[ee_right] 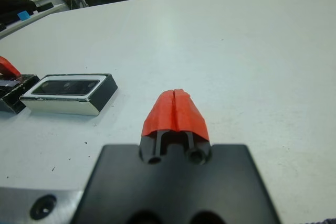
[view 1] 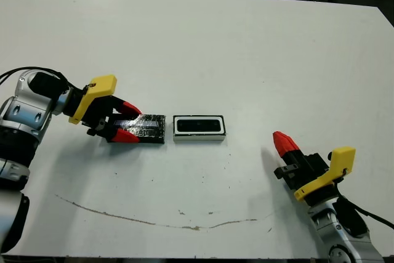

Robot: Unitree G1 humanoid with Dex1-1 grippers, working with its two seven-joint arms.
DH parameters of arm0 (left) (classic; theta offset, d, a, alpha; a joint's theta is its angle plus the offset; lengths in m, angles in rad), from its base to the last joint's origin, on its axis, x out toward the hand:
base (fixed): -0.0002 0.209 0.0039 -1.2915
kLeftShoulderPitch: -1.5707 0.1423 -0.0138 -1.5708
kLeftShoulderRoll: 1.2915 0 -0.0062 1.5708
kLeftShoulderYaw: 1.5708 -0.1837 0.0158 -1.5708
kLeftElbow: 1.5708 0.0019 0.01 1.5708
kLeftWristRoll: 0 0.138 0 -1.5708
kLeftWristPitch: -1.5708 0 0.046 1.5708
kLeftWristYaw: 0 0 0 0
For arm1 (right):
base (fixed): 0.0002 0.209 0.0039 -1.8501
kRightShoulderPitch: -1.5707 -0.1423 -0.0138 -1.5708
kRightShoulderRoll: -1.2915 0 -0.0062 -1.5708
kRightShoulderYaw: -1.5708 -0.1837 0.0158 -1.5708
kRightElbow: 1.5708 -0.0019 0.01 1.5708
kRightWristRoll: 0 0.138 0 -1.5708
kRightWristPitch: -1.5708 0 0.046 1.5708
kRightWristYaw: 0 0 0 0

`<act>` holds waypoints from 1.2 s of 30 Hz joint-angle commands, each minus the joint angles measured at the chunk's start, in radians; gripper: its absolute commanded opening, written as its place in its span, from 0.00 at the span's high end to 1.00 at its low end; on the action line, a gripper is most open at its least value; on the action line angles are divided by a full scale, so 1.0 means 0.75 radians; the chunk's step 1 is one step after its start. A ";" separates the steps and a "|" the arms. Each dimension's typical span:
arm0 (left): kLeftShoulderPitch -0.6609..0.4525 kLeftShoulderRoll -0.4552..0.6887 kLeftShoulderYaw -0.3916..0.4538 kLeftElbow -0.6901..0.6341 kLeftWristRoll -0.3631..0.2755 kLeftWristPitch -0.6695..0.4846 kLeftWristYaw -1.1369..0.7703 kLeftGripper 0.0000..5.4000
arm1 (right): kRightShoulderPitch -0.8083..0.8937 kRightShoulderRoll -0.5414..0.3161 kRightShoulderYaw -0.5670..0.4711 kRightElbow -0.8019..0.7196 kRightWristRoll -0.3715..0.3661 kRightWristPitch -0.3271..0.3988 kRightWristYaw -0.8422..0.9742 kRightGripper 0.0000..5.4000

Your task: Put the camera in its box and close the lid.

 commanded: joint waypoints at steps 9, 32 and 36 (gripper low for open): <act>0.037 -0.031 0.152 0.057 -0.092 0.054 0.139 0.42 | 0.002 -0.031 0.004 -0.005 -0.017 0.008 -0.005 1.00; 0.071 -0.215 0.185 -0.075 -0.280 0.248 0.146 0.42 | 0.009 -0.033 0.008 0.000 -0.011 0.006 -0.005 1.00; 0.053 -0.239 0.154 -0.026 -0.261 0.252 0.138 0.42 | 0.012 -0.032 0.009 -0.005 -0.007 0.007 -0.006 1.00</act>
